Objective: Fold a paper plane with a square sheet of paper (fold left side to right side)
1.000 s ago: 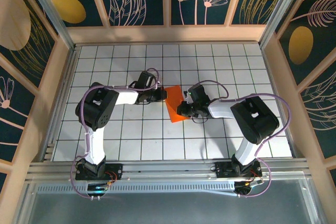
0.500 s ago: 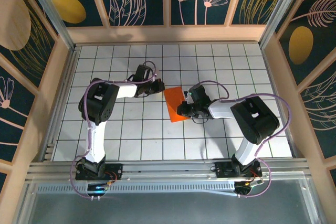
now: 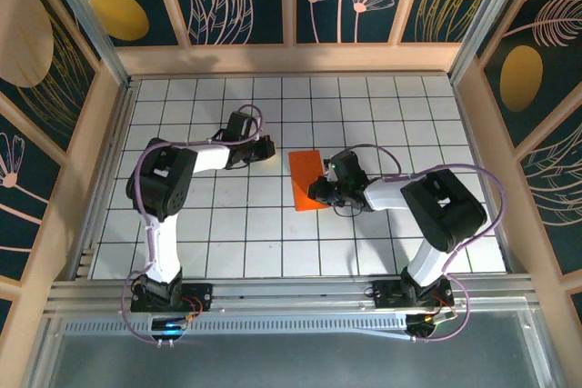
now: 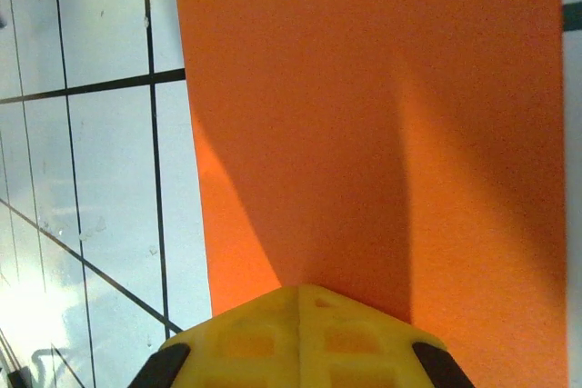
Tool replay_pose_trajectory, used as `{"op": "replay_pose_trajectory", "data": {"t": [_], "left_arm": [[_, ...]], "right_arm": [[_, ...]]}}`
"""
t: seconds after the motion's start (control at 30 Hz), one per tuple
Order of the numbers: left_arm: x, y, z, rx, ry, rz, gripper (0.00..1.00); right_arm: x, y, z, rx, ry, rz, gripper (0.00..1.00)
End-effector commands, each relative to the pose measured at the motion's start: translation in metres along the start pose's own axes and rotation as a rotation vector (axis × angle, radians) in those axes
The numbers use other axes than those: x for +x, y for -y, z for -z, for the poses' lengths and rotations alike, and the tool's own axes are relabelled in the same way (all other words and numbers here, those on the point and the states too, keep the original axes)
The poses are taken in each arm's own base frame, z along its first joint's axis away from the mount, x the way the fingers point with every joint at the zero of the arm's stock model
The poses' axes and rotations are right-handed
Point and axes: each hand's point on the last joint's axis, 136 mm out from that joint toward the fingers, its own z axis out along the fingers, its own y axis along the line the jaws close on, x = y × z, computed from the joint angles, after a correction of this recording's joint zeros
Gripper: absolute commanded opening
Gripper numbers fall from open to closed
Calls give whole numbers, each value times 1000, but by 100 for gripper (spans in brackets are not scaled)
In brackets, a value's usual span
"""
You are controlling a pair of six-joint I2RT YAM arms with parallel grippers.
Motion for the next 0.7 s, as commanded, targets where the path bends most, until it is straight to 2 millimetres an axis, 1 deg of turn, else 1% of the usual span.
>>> {"op": "replay_pose_trajectory", "data": {"t": [0.0,0.1,0.13,0.17,0.2,0.27,0.33,0.37,0.4,0.43,0.5,0.57,0.67], "left_arm": [[0,23,28,70,25,5,0],[21,41,37,119,0,16,0],[24,49,38,135,-2,14,0],[40,51,36,137,-34,22,0],[49,57,33,150,-58,23,0],[63,67,26,174,-104,35,0],[73,75,18,188,-136,39,0],[80,75,15,184,-152,40,0],[81,79,11,189,-158,36,0],[78,84,8,197,-157,32,0],[82,86,1,201,-176,29,0],[84,84,-4,190,-189,27,0],[91,72,-10,142,-209,26,0]], "right_arm": [[22,38,0,154,-27,-99,0],[17,31,0,124,-2,-109,0],[17,30,-1,118,3,-112,0],[17,28,-1,112,6,-114,0],[17,27,-2,109,5,-114,0],[17,26,-4,107,2,-116,0],[18,25,-5,105,1,-113,0],[19,25,-5,105,-1,-113,0],[18,25,-5,104,1,-111,0],[18,24,-5,104,0,-109,0],[18,24,-5,102,1,-106,0],[18,23,-5,100,0,-104,0],[18,20,-5,93,-2,-95,0]]}}
